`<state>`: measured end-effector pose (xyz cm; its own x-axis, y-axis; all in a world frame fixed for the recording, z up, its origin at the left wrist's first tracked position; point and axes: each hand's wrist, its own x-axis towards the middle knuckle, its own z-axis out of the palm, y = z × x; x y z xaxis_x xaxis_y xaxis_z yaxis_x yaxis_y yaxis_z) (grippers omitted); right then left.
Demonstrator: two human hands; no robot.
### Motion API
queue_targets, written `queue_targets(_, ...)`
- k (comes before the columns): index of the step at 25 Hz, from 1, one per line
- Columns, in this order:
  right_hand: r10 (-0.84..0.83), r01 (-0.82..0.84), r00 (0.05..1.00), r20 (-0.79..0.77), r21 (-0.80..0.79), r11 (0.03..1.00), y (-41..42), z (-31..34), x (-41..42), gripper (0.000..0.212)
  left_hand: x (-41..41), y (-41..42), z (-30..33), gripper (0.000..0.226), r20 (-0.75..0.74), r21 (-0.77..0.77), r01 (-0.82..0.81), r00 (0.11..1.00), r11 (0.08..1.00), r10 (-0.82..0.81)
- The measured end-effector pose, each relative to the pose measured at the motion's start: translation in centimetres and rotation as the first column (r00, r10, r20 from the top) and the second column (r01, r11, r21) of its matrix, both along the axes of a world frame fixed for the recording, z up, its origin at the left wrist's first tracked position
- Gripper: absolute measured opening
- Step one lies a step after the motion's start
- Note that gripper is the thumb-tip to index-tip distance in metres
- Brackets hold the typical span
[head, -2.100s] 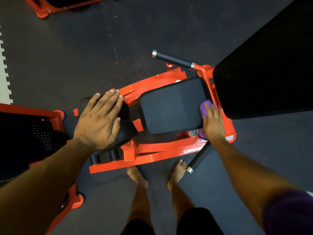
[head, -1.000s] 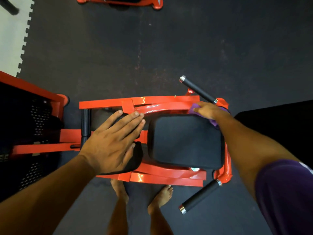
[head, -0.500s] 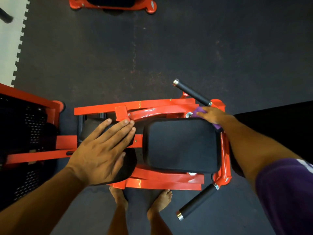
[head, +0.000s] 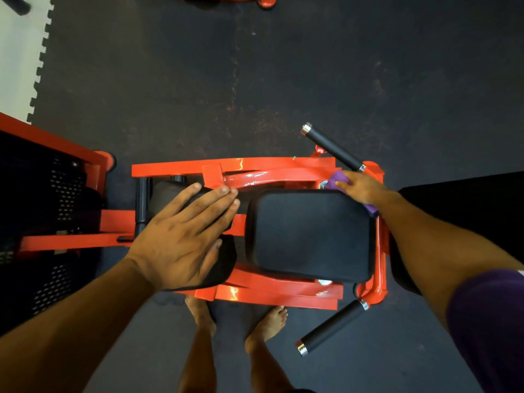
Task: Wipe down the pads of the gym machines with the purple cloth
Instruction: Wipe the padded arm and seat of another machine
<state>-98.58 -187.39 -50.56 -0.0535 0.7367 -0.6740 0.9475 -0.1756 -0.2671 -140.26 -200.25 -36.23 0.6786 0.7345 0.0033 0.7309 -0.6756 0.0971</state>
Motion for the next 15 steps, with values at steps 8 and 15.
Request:
queue_targets(8, 0.184, -0.164, 0.970, -0.162, 0.131, 0.978, 4.1, 1.9, -7.1, 0.034, 0.1, -0.3, -0.1, 0.065, -0.012, -0.001, -0.007, 1.000, 1.000, 0.007)
queue_targets(15, 0.388, -0.382, 0.888, -0.246, 0.075, 0.921, 1.2, -1.1, -14.0, 0.039, 0.1, -0.3, -0.1, 0.064, -0.030, -0.004, -0.009, 0.999, 1.000, 0.009)
